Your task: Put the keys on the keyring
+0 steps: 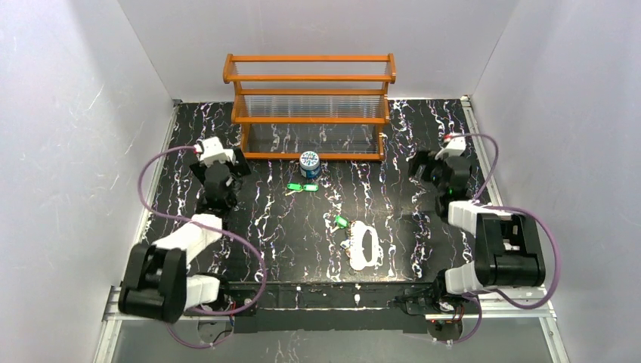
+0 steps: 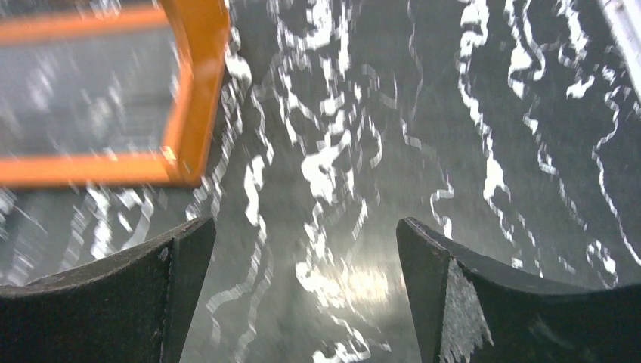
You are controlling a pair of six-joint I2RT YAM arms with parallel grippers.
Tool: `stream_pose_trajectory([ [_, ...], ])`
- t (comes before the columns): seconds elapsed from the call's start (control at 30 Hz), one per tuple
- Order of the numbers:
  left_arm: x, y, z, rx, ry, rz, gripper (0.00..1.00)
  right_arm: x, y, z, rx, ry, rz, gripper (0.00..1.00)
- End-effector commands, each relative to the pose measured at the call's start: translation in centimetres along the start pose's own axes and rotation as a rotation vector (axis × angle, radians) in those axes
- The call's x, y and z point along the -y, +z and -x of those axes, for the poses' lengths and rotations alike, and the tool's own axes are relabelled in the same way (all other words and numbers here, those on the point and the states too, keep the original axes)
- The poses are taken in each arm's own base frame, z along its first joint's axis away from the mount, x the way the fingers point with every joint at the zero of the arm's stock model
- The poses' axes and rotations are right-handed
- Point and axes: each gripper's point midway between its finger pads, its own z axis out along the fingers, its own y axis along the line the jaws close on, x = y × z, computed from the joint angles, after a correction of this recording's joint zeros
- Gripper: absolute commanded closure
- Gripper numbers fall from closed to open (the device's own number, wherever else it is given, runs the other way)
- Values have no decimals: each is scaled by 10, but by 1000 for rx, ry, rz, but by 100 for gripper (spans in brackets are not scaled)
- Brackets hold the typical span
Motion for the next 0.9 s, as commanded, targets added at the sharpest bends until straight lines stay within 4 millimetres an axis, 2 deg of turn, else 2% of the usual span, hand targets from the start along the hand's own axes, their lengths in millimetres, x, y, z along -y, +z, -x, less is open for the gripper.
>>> stream_pose_trajectory([
  [0.0,-14,-25,33,-35,-219,89,2,-5,-1,39,-38,308,-72,1],
  [0.1,-15,-42,39,-64,-326,87,2,-30,-7,61,-4,414,46,1],
  [0.17,-4,-52,35,-116,-349,18,2,-30,-11,60,-34,562,5,1],
  [0.23,10,-59,29,-170,-371,-59,2,-36,-12,56,-73,612,19,1],
  [0.33,35,-67,18,-255,-368,-190,2,-42,-11,48,-153,606,71,1],
  [0.47,52,-72,4,-340,-338,-280,2,-65,-22,27,-237,598,211,1],
  [0.63,73,-77,-14,-490,-340,-359,2,-91,-38,9,-292,565,364,1],
  [0.87,96,-92,-43,-645,-424,-454,5,-144,-68,-6,-454,373,475,1],
])
